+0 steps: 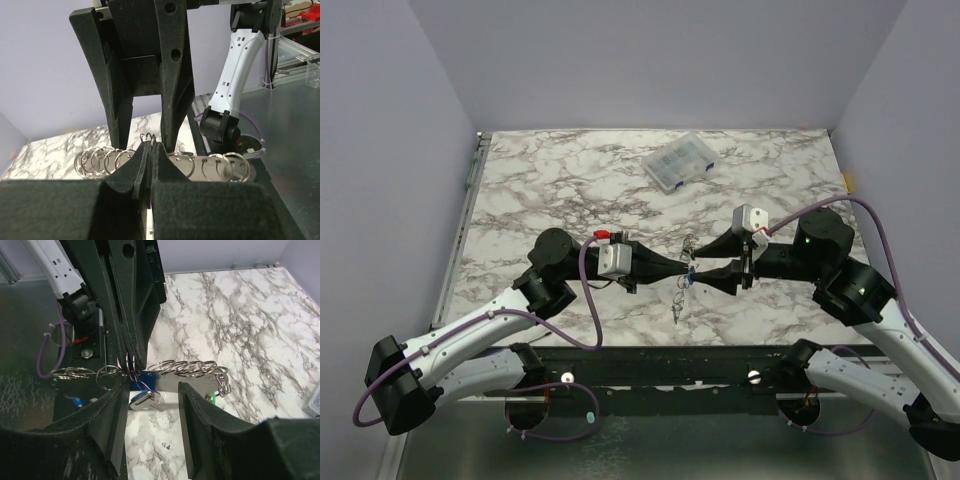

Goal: Put the keys on the keyring

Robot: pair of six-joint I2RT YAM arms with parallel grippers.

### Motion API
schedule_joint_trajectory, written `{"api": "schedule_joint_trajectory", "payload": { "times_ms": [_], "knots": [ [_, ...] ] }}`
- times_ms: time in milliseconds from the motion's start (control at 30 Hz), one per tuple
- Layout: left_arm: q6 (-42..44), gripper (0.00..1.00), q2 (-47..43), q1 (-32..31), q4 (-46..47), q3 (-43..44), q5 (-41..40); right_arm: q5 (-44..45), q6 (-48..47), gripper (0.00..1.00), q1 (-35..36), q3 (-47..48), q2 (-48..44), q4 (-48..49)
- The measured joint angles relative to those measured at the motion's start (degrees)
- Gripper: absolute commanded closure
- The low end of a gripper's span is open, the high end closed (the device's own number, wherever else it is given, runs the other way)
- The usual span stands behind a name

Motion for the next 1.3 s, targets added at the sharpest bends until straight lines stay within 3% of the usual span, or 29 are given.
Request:
{"api": "schedule_joint_trajectory", "payload": {
  "times_ms": [167,367,533,1000,1067,1167,1300],
  "knots": [
    [-0.2,1.00,0.0,0.0,0.5,-0.2,0.3,-0.2,-2.1,0.60,0.0,1.4,1.2,-1.5],
    [-0.3,1.00,0.0,0.2,1.0,-0.2,0.3,-1.1,-3.8,0.89,0.1,2.2,1.4,-2.3],
    [-0.4,1.00,0.0,0.3,1.5,-0.4,0.2,-1.7,-4.2,0.96,0.1,2.2,1.1,-2.9],
    [-9.8,1.00,0.9,0.5,14.2,-5.2,-5.4,-1.2,-0.5,0.95,0.1,-1.1,0.5,3.3],
    [-11.0,1.00,1.0,0.5,15.8,-5.7,-7.2,-0.7,0.9,0.89,0.1,-1.9,0.4,5.4],
    [-12.1,1.00,1.0,0.5,17.7,-5.9,-9.2,0.1,3.2,0.70,0.1,-2.5,0.5,8.4],
    [-12.8,1.00,1.0,0.5,20.9,-5.9,-10.6,0.5,4.7,0.64,0.1,-3.1,0.7,10.2]
  ]
}}
